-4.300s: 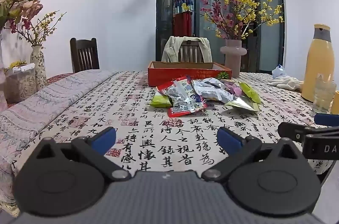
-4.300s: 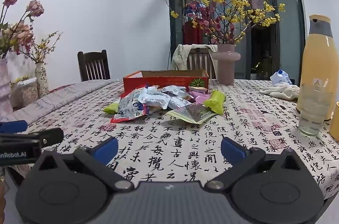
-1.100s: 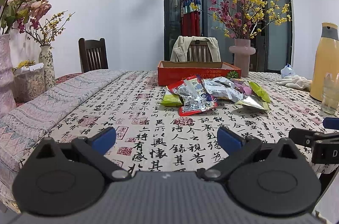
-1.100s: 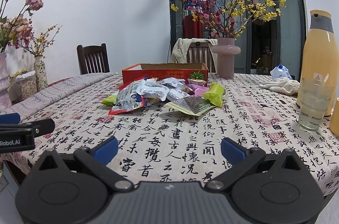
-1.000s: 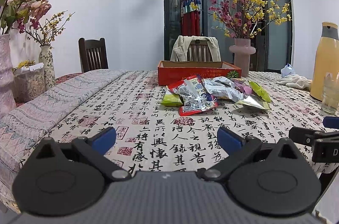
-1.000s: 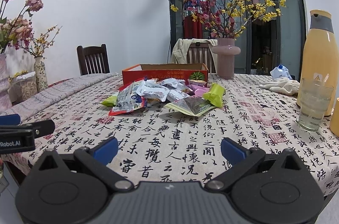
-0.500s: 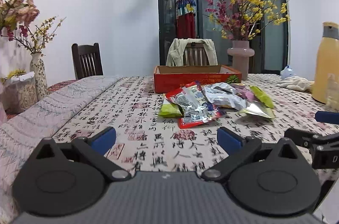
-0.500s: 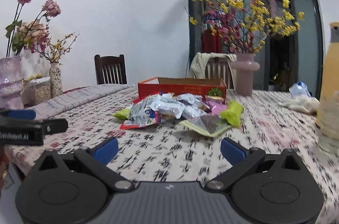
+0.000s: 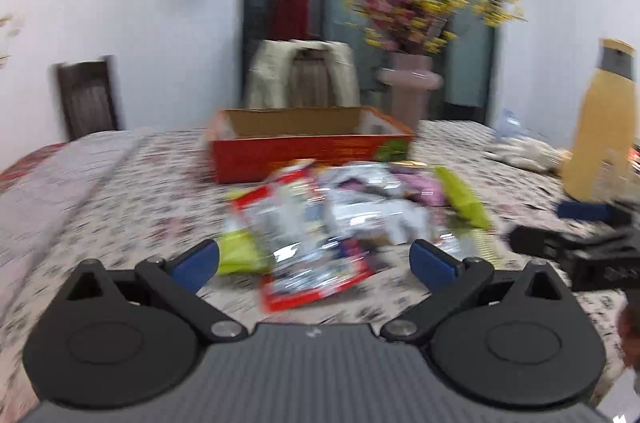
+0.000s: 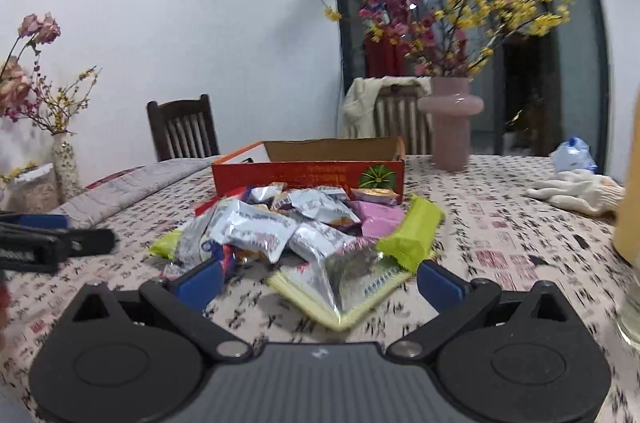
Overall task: Organize snacks
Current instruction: 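Grasp a white wafer packet with the left gripper while the right gripper grasps a white packet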
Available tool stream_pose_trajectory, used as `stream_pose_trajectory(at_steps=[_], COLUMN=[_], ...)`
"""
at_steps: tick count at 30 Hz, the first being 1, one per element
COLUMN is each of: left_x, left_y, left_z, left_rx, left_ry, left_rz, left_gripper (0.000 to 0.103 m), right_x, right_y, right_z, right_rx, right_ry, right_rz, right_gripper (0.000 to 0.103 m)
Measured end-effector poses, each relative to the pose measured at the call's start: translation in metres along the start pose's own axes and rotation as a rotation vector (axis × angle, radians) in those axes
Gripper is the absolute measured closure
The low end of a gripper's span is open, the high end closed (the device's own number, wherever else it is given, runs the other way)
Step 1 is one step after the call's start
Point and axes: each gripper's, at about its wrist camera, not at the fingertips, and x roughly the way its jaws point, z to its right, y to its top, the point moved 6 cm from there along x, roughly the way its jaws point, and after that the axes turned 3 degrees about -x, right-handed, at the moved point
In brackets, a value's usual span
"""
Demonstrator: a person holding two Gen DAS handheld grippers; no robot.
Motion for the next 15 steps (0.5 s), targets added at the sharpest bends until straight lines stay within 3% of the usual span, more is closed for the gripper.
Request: stream_pose_trajectory(at_steps=[3,8,12,13,15], left_x=[0.039,0.116,0.152,0.157,0.159], left_y=[0.012,0.016,0.006,0.004,0.004], left_z=[0.023,0.045,0.053,0.050,0.046], left_rx=[0.103,0.209,0.268,0.276,0.271], left_ry=[-0.073,-0.019,0.023,0.031,0.056], left_rz=[-0.039,-0.121,-0.165,-0.164,-0.138], left_gripper=[0.000,0.009,0.007,0.011,0.045], right_x=[0.014,0.041,0.062,0.067,0.077], right_y=[0.018,0.048,0.065,0.067,0.065], right_z=[0.013,0.036,0.050,0.053,0.057], right_rx=[-0.016,-0.034,-0.036,-0.028,-0.011], right_ry=[-0.014,-0.006,0.012,0.023,0.048], right_rz=[-0.014,-0.015,-0.024,-0.026,-0.033], right_gripper=[0.000,0.000,0.000,0.000,0.000])
